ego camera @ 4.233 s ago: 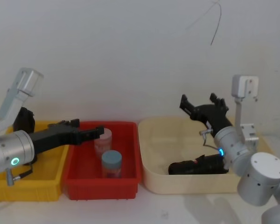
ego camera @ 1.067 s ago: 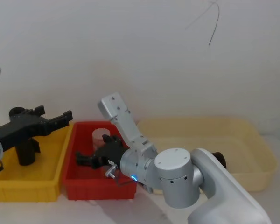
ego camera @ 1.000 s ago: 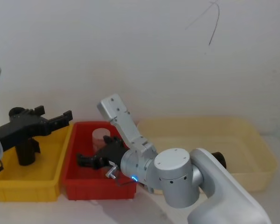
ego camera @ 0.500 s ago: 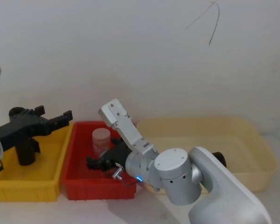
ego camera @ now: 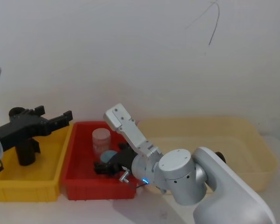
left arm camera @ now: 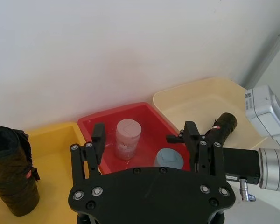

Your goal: Pick up the garbage bag with the one hand and transfer it to the other hand.

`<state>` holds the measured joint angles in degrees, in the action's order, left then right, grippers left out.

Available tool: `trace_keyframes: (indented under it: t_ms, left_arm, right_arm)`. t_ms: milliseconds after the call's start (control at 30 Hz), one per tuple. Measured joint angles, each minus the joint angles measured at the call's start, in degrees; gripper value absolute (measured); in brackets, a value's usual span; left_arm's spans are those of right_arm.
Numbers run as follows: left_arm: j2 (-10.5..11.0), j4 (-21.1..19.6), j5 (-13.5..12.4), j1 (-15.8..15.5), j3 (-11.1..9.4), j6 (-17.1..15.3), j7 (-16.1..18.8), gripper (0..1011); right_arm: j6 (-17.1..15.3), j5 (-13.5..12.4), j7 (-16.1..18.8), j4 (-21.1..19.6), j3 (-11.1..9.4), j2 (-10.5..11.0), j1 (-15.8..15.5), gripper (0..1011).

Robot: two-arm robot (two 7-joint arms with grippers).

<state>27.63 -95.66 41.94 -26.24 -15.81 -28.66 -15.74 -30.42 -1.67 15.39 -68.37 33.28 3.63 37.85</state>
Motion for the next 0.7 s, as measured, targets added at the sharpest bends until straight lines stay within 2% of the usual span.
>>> trace_keyframes:
  t_ms: [267,433,500,533,567,700]
  left_arm:
    - [0.0,0.0,0.0,0.0,0.0,0.0,0.0,1001]
    - [0.0,0.0,0.0,0.0,0.0,0.0,0.0,1001]
    - [0.0,0.0,0.0,0.0,0.0,0.0,0.0,1002]
    - [0.0,0.0,0.0,0.0,0.0,0.0,0.0,1002]
    - [0.0,0.0,0.0,0.0,0.0,0.0,0.0,1001]
    - [0.0,0.0,0.0,0.0,0.0,0.0,0.0,1001]
  right_arm:
    - [-1.2,-0.3,0.3,0.3,-1.2,-0.1,-0.3,974]
    - [-1.5,-1.0,0.3,0.4,-2.3,-0.6,-0.7,865]
    - [-1.8,-1.6,0.2,0.6,-3.3,-1.1,-0.9,779]
    - [-1.9,-1.7,0.2,0.6,-3.5,-1.2,-1.0,779]
    - [-2.1,-1.9,0.1,0.6,-3.7,-1.3,-1.0,719]
    - [-2.7,-2.7,-0.3,0.7,-5.0,-2.1,-1.3,666]
